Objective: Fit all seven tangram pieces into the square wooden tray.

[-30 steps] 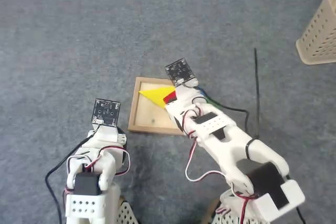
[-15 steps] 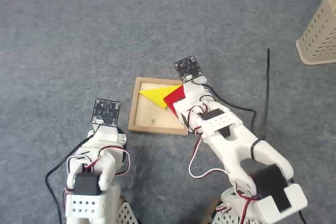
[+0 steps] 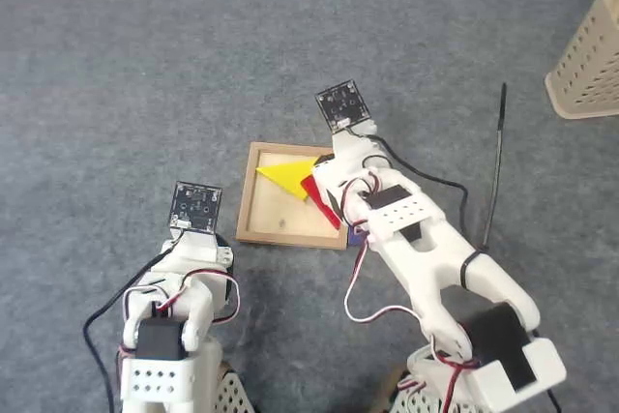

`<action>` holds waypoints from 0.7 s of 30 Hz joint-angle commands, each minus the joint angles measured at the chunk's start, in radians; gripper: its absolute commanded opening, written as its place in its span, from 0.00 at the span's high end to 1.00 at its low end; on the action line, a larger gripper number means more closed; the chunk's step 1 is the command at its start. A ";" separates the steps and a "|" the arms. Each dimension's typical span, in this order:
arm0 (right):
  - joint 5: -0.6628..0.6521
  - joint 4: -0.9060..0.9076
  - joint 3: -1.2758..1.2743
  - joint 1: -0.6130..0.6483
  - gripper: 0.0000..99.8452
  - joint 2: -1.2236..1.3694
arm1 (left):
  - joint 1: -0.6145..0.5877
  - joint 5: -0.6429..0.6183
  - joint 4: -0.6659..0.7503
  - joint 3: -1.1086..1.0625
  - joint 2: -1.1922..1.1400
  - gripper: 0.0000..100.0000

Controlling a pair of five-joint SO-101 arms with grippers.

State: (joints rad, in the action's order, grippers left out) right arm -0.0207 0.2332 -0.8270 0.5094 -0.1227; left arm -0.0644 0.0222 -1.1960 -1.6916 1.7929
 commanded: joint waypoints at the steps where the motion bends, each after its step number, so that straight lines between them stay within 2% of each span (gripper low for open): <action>1: -0.023 -0.015 0.063 0.062 0.99 -0.059 | -0.005 -0.009 -0.005 0.005 0.003 0.99; 5: -0.023 -0.077 0.055 0.113 0.99 -0.045 | -0.005 -0.009 -0.005 0.005 0.003 0.99; 12: -0.023 -0.251 0.072 0.111 0.99 0.151 | -0.005 -0.009 -0.005 0.005 0.003 0.99; 21: -0.023 -0.260 0.167 0.111 0.99 0.320 | -0.005 -0.009 -0.005 0.005 0.003 0.99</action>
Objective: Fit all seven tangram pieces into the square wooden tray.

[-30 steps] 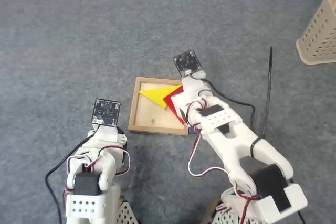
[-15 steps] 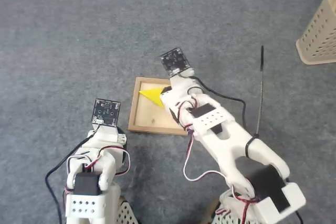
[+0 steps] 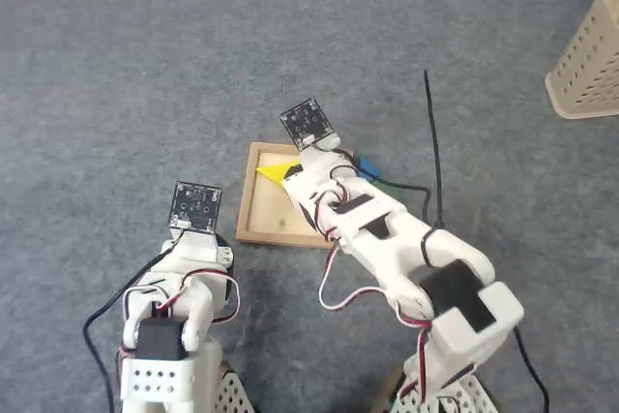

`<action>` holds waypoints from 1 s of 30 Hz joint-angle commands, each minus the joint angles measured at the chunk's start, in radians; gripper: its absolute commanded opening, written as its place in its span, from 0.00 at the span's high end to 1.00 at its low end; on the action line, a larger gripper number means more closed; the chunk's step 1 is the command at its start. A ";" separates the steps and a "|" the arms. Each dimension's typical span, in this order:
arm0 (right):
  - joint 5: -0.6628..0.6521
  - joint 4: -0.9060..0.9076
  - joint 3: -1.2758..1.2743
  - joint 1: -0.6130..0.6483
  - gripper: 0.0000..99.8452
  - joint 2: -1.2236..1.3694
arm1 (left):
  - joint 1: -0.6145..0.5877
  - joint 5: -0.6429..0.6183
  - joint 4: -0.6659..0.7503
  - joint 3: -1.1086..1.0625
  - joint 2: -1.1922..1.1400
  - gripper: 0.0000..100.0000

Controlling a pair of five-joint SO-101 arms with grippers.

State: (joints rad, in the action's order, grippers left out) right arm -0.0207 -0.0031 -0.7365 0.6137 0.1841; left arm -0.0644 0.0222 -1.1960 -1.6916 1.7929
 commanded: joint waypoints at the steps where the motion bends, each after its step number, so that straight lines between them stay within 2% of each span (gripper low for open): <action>1: -0.023 -0.024 0.091 0.005 0.99 0.031 | -0.005 -0.009 -0.005 0.005 0.003 0.99; 9: -0.023 -0.024 0.201 -0.061 0.99 0.133 | -0.006 -0.009 -0.005 0.005 0.003 0.99; 15: -0.023 -0.024 0.189 -0.090 0.99 0.059 | -0.006 -0.009 -0.005 0.005 0.003 0.99; 21: -0.021 -0.024 0.025 -0.067 0.99 -0.208 | -0.006 -0.009 -0.005 0.005 0.003 0.99; 25: -0.021 -0.024 -0.181 -0.045 0.99 -0.429 | -0.006 -0.009 -0.005 0.005 0.003 0.99; 30: -0.025 -0.024 -0.430 0.071 0.99 -0.604 | -0.006 -0.009 -0.005 0.005 0.003 0.99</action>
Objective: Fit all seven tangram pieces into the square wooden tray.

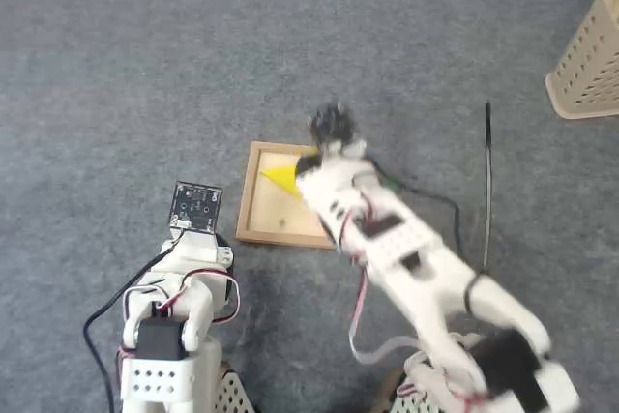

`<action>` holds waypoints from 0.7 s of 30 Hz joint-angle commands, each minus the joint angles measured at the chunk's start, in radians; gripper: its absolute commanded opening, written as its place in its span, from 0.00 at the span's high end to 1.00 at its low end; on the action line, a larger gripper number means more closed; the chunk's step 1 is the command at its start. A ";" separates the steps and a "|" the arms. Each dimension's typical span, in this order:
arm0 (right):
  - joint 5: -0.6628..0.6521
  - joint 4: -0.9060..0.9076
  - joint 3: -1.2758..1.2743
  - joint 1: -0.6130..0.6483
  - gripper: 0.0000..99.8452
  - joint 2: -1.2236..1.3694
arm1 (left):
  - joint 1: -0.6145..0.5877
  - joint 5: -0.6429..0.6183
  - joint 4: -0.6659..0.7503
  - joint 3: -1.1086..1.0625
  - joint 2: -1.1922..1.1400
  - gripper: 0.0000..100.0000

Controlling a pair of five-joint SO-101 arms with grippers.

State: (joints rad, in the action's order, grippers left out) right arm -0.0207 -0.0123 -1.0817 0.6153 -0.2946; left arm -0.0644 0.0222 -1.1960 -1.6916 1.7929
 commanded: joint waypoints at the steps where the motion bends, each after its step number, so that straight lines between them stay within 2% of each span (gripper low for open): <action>1: -0.025 -0.015 -0.104 0.094 0.99 -0.131 | -0.006 -0.009 -0.005 0.005 0.003 0.99; 6: -0.025 -0.013 -0.109 0.153 0.99 -0.088 | -0.006 -0.009 -0.005 0.005 0.003 0.99; 21: -0.023 -0.024 0.114 0.147 0.99 0.265 | -0.006 -0.009 -0.005 0.005 0.003 0.99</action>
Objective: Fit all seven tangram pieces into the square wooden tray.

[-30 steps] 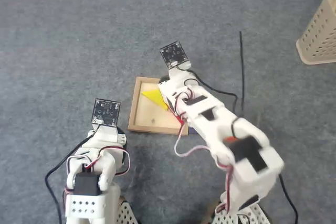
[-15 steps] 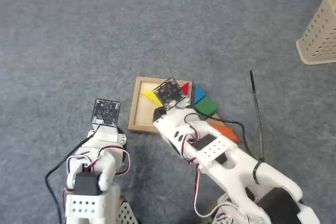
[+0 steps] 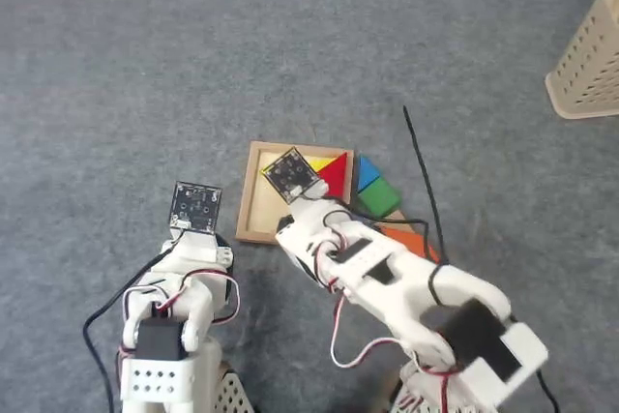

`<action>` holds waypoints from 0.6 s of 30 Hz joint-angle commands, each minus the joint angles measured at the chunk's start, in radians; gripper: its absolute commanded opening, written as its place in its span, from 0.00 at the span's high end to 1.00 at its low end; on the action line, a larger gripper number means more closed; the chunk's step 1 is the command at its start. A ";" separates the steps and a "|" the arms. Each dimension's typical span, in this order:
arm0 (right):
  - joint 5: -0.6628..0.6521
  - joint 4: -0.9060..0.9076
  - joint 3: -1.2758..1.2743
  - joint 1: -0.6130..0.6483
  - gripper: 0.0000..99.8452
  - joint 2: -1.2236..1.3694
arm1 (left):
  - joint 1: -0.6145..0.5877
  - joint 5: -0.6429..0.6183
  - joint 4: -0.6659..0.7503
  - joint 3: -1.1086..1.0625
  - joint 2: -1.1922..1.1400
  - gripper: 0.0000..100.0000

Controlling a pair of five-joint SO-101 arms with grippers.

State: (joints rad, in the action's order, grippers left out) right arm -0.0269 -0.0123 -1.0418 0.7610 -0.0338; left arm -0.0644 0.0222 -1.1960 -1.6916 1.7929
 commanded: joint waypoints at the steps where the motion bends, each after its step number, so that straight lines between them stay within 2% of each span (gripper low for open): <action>1: -0.017 -0.024 0.084 0.001 0.99 0.013 | -0.006 -0.009 -0.005 0.005 0.003 0.99; 7: -0.015 -0.024 0.193 -0.004 0.99 0.107 | -0.006 -0.009 -0.005 0.005 0.003 0.99; 18: -0.015 -0.024 0.405 -0.102 0.99 0.266 | -0.006 -0.009 -0.005 0.005 0.003 0.99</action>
State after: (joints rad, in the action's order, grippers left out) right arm -0.0269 -0.0184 -0.7104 0.7012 0.2409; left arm -0.0644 0.0222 -1.1960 -1.6916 1.7929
